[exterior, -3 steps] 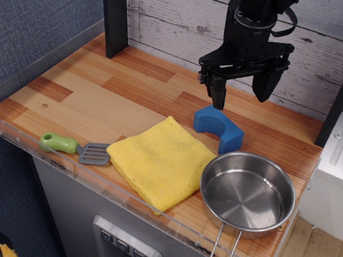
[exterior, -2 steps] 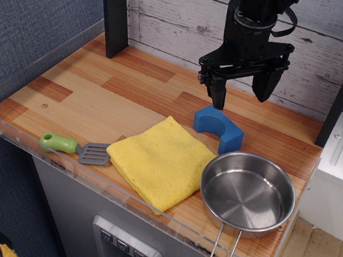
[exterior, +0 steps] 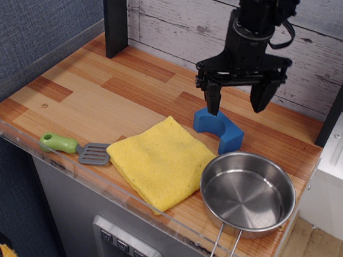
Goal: Put the silver pan in the opposite corner of the table.
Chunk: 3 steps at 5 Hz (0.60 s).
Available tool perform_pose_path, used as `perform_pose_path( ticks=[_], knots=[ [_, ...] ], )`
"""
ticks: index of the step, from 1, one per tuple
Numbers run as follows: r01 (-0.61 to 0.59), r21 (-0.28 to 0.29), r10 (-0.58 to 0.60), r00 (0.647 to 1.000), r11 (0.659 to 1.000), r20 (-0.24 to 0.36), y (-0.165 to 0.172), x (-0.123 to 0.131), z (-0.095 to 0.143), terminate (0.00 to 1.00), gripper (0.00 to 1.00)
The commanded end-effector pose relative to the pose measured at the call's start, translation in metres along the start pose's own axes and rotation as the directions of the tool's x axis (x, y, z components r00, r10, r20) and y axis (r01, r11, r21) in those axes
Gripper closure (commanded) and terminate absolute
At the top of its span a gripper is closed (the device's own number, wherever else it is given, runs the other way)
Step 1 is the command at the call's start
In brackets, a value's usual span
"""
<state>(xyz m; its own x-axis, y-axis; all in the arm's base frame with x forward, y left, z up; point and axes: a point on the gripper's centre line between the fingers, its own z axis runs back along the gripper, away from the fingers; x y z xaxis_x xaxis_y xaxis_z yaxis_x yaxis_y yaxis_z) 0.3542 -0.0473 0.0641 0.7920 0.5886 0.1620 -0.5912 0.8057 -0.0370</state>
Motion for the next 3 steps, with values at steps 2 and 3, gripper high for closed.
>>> perform_pose_path(
  ticks=[2,3],
  knots=[
    [0.238,-0.041,-0.235,0.970,0.970,0.057,-0.012,-0.022,0.029,0.00,0.00],
    [0.288,-0.024,-0.286,0.956,0.957,0.062,-0.009,-0.035,0.031,0.00,0.00]
  ],
)
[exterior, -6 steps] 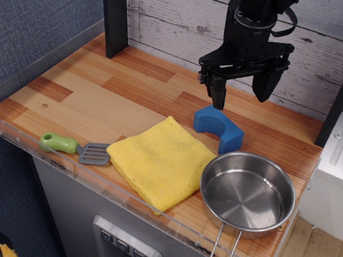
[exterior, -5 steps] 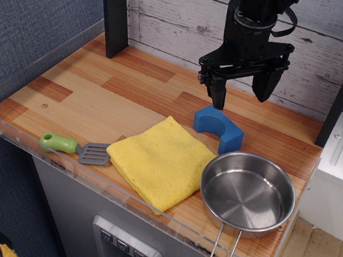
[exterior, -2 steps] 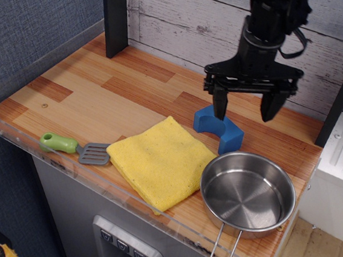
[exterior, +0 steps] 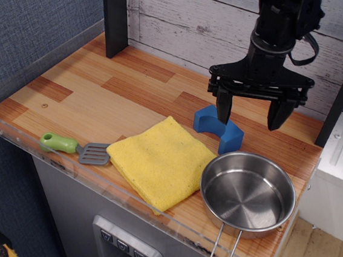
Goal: Put the silver pan in the opposite corner of the table.
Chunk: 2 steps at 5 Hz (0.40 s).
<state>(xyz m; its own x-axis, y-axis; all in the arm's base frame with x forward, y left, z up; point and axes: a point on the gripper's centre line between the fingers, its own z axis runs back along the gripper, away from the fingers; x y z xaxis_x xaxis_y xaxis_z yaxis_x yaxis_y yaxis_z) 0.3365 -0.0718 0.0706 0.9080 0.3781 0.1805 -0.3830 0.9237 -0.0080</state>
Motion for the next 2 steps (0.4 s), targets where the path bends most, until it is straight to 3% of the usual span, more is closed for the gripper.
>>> perform_pose_path(
  ticks=[1,2],
  knots=[
    [0.106,-0.001,-0.106,0.993,0.994,0.047,-0.002,-0.023,0.019,0.00,0.00],
    [0.124,0.028,-0.125,0.992,0.992,0.028,0.004,-0.038,0.015,0.00,0.00]
  ],
)
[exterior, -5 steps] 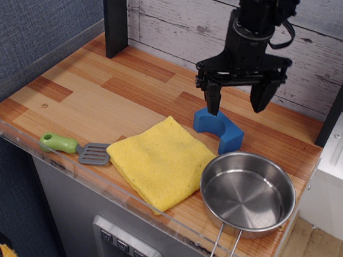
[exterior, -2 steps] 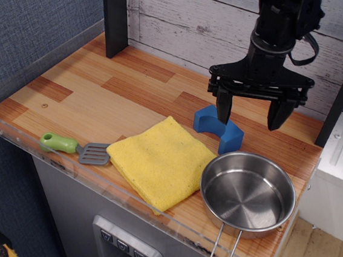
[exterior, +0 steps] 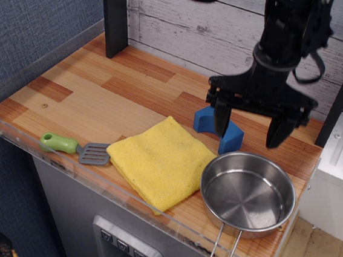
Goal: Put the silver pan in the opposite corner of the table.
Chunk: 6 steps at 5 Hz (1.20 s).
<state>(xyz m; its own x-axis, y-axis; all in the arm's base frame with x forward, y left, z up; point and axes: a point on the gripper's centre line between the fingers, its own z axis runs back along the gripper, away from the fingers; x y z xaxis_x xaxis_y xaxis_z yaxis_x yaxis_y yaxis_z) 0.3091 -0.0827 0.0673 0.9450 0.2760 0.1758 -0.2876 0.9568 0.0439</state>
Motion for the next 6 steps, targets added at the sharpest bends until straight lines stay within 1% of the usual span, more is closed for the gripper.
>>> perform_pose_path(
  ticks=[1,2,3,4,5,6],
  knots=[
    [0.000,0.032,0.000,1.000,0.999,0.022,0.019,-0.019,0.008,0.00,0.00],
    [-0.038,0.061,0.037,0.999,0.997,0.018,0.037,-0.022,0.005,0.00,0.00],
    [-0.068,0.071,0.067,0.998,0.995,0.007,0.050,-0.024,0.002,0.00,0.00],
    [-0.063,0.092,0.064,0.998,0.994,-0.007,0.054,-0.028,-0.005,0.00,0.00],
    [-0.027,0.086,0.029,0.999,0.996,-0.020,0.044,-0.029,-0.013,0.00,0.00],
    [0.030,0.083,-0.026,0.999,0.996,-0.043,0.028,-0.033,-0.024,0.00,0.00]
  ],
)
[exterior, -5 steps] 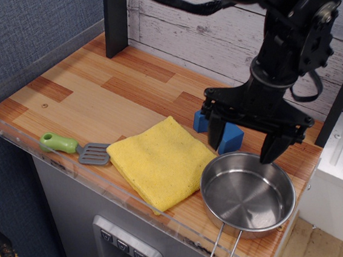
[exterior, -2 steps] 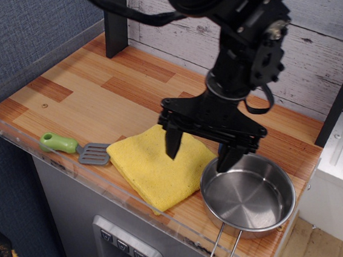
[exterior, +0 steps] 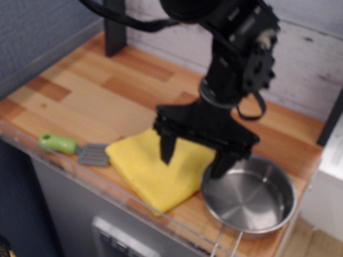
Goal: Put the silver pan in the opposite corner of the table.
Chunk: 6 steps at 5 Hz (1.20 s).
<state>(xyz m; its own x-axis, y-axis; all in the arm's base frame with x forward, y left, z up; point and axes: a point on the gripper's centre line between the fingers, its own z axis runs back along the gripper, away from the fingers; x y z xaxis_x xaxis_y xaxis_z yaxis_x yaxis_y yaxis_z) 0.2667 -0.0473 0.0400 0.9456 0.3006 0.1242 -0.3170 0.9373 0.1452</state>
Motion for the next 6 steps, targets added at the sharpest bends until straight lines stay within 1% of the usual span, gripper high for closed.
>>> perform_pose_path(
  ticks=[1,2,3,6],
  knots=[
    [0.082,0.006,-0.081,0.997,0.997,-0.017,-0.0272,-0.0012,-0.0143,0.00,0.00],
    [0.080,0.006,-0.080,0.997,0.997,-0.017,-0.0275,0.0010,-0.0172,0.00,0.00],
    [0.059,0.008,-0.059,0.998,0.998,0.004,-0.0250,0.0009,-0.0152,0.00,1.00],
    [0.029,-0.017,-0.028,0.999,0.999,0.030,-0.0220,0.0019,-0.0077,0.00,1.00]
  ],
)
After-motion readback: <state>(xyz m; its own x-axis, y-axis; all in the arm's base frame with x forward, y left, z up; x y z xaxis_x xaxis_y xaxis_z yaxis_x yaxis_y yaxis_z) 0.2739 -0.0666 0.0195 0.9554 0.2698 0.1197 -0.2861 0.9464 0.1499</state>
